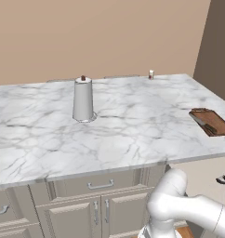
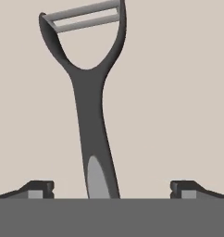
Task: Open the drawer on the right and place the cutting tools on the cutting board.
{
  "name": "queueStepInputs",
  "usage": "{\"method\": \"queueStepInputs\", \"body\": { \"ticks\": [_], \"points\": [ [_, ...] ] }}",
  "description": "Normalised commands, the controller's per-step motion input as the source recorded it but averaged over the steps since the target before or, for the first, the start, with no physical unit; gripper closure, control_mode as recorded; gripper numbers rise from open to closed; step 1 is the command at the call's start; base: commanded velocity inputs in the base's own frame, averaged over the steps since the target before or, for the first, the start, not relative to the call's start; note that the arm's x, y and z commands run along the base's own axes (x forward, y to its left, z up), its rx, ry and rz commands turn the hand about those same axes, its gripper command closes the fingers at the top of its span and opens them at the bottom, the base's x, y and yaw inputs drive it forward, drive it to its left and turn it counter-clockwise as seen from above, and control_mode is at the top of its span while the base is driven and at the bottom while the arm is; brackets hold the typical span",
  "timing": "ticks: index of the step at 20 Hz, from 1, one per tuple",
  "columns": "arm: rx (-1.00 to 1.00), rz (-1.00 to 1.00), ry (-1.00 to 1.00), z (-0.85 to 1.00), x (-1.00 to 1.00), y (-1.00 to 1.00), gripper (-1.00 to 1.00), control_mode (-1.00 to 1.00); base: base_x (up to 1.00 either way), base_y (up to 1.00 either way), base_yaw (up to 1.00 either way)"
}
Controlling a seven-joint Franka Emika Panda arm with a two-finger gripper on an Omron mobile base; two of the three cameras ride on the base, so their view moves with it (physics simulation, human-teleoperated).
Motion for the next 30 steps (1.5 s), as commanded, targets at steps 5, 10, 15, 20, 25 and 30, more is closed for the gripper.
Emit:
{"method": "queueStepInputs", "body": {
  "ticks": [5,10,15,20,25,30],
  "points": [
    [-0.01,0.0,0.0,-0.16,0.0,0.02,-1.0,-1.0,0.0,0.0,0.0],
    [0.0,0.0,0.0,-0.27,0.0,0.0,-1.0,-1.0,0.0,0.0,0.0],
    [0.0,0.0,0.0,-0.01,0.0,0.0,-1.0,-1.0,0.0,0.0,0.0],
    [0.0,0.0,0.0,0.0,0.0,0.0,1.0,-1.0,0.0,0.0,0.0],
    [0.0,0.0,0.0,0.0,0.0,0.0,1.0,-1.0,0.0,0.0,0.0],
    [0.0,0.0,0.0,0.06,0.0,-0.06,1.0,-1.0,0.0,0.0,0.0]
  ]
}}
